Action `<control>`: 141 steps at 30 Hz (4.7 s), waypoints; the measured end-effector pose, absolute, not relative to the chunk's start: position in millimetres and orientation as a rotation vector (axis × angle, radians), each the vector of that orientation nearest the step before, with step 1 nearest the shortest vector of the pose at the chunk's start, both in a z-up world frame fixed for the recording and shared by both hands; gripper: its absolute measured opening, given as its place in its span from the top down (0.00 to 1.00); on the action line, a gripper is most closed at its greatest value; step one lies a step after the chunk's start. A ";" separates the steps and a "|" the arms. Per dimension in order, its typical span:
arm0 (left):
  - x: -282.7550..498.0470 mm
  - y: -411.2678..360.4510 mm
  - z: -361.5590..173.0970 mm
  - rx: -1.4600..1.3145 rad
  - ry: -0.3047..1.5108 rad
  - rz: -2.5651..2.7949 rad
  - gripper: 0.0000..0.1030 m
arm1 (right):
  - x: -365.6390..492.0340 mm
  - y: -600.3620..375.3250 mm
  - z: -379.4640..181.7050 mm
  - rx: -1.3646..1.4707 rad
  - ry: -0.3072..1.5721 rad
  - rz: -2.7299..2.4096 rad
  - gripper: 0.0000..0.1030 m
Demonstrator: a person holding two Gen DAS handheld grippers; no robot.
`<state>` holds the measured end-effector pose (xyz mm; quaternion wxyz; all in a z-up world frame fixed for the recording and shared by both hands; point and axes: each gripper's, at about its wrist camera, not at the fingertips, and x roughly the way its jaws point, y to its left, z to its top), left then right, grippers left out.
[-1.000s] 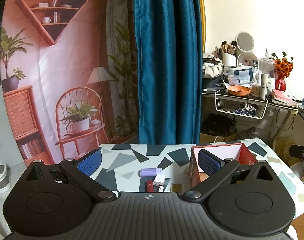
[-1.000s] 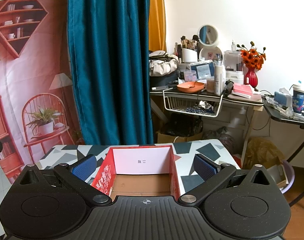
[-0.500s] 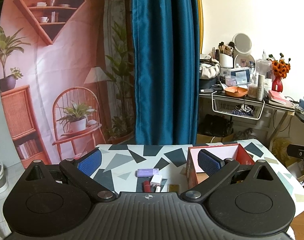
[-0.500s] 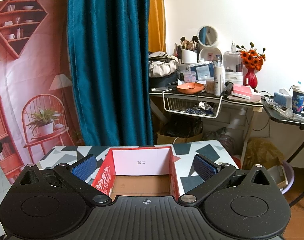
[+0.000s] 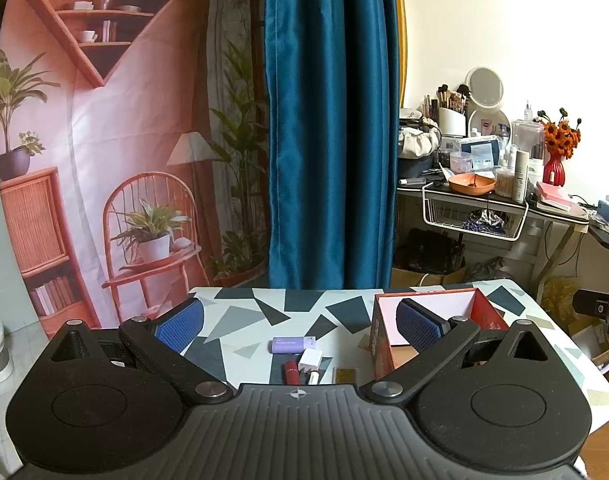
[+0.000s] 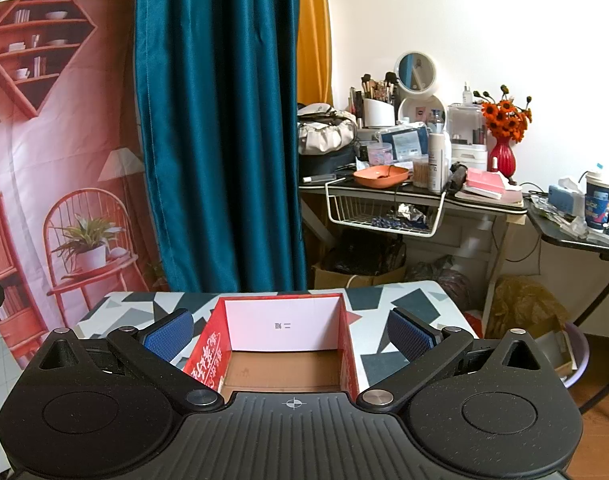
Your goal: Organize rigid objects
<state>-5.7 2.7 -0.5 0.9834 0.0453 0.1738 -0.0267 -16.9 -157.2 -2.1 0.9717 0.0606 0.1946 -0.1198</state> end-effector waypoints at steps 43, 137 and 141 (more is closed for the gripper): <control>96.7 28.3 -142.8 -0.003 0.637 -0.071 0.00 | 70.2 -207.5 -125.4 0.131 0.548 -0.266 0.01; 191.5 8.7 -196.7 -0.050 0.842 -0.097 0.45 | 106.6 -263.8 -183.8 0.250 0.736 -0.256 0.90; 198.2 4.5 -172.0 -0.045 0.783 -0.136 0.45 | 106.3 -263.9 -183.9 0.249 0.736 -0.256 0.90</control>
